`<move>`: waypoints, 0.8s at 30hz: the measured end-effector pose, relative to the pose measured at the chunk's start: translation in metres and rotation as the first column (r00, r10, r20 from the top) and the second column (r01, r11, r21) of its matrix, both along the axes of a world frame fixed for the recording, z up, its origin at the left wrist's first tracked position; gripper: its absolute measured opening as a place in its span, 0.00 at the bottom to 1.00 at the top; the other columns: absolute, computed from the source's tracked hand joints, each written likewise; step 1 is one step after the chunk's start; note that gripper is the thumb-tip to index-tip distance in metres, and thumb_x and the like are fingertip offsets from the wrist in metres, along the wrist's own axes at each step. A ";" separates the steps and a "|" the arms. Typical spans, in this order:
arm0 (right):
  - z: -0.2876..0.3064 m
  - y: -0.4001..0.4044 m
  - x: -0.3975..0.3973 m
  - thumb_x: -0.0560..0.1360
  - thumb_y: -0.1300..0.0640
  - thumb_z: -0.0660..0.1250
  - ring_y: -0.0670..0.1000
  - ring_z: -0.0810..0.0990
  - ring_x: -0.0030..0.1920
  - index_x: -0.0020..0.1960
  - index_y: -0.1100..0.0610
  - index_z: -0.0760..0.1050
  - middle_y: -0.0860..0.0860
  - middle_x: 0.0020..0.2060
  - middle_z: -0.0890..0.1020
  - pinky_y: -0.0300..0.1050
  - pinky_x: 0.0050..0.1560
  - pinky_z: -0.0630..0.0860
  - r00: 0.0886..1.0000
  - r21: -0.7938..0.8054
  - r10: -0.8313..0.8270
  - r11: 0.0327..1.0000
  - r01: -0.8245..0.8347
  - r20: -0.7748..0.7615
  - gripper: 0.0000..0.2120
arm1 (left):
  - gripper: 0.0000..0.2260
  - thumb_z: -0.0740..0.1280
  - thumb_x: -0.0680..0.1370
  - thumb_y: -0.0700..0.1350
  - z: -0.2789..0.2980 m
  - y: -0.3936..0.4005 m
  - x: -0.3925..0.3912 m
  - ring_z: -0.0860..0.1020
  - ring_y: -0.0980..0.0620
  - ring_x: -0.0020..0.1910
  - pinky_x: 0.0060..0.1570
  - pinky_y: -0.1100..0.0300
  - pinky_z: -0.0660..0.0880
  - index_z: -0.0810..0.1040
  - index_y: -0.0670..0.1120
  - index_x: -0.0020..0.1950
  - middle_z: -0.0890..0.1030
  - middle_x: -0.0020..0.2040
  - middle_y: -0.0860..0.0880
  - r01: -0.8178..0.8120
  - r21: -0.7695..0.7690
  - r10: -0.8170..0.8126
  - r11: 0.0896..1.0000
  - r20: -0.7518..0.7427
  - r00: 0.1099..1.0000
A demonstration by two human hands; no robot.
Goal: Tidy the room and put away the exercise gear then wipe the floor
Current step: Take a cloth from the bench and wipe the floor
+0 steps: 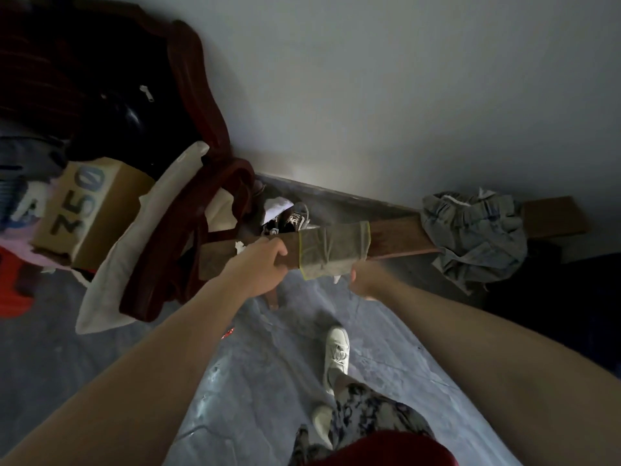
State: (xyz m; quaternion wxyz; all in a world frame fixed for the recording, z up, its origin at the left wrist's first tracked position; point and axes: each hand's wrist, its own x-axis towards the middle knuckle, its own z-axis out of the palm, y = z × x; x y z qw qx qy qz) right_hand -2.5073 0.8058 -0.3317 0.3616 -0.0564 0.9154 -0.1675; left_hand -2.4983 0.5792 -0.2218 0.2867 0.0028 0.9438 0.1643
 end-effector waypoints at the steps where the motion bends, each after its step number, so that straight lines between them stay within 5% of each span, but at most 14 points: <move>1: -0.008 -0.003 -0.009 0.75 0.57 0.64 0.58 0.78 0.57 0.59 0.62 0.76 0.59 0.58 0.79 0.46 0.52 0.74 1.000 0.003 -0.017 1.000 0.017 0.011 0.15 | 0.15 0.63 0.76 0.47 -0.006 -0.001 -0.014 0.74 0.48 0.59 0.58 0.46 0.73 0.72 0.51 0.63 0.72 0.61 0.49 0.013 -0.003 -0.013 1.000 0.005 1.000; 7: -0.061 -0.019 -0.064 0.72 0.53 0.69 0.58 0.72 0.62 0.64 0.57 0.68 0.57 0.63 0.70 0.56 0.59 0.74 0.990 -0.012 -0.138 0.990 0.138 0.027 0.23 | 0.15 0.63 0.77 0.48 -0.053 -0.013 -0.080 0.75 0.50 0.54 0.57 0.49 0.74 0.73 0.50 0.63 0.73 0.61 0.48 -0.034 0.058 0.031 0.998 0.064 0.998; 13: -0.120 -0.026 -0.088 0.71 0.58 0.70 0.55 0.69 0.65 0.67 0.54 0.64 0.52 0.66 0.66 0.49 0.55 0.74 0.991 0.079 -0.112 0.990 0.117 -0.069 0.27 | 0.15 0.63 0.76 0.47 -0.109 -0.019 -0.121 0.75 0.51 0.56 0.58 0.50 0.73 0.73 0.50 0.63 0.74 0.62 0.49 -0.050 0.090 0.039 0.995 0.123 0.992; 16: -0.145 -0.036 -0.086 0.69 0.58 0.71 0.54 0.69 0.66 0.70 0.56 0.63 0.52 0.68 0.66 0.50 0.62 0.72 0.990 0.113 -0.080 0.989 0.094 -0.115 0.32 | 0.14 0.63 0.76 0.48 -0.132 -0.017 -0.126 0.75 0.51 0.56 0.57 0.50 0.73 0.73 0.50 0.62 0.74 0.62 0.50 -0.035 0.106 0.019 0.994 0.148 0.989; 21: -0.181 -0.062 -0.057 0.70 0.56 0.72 0.54 0.63 0.72 0.75 0.57 0.55 0.53 0.73 0.60 0.54 0.66 0.68 0.996 0.202 -0.083 0.976 0.079 0.012 0.40 | 0.14 0.61 0.76 0.46 -0.160 -0.021 -0.118 0.75 0.51 0.57 0.58 0.50 0.74 0.73 0.51 0.62 0.74 0.60 0.50 -0.042 0.142 0.012 0.989 0.206 0.979; 24: -0.192 -0.070 -0.053 0.63 0.54 0.78 0.54 0.74 0.61 0.64 0.56 0.71 0.54 0.62 0.72 0.53 0.53 0.76 0.988 0.257 -0.093 0.959 0.122 -0.122 0.32 | 0.15 0.61 0.77 0.48 -0.172 -0.027 -0.110 0.74 0.52 0.57 0.57 0.50 0.74 0.72 0.51 0.63 0.73 0.60 0.51 -0.043 0.140 0.008 0.989 0.244 0.970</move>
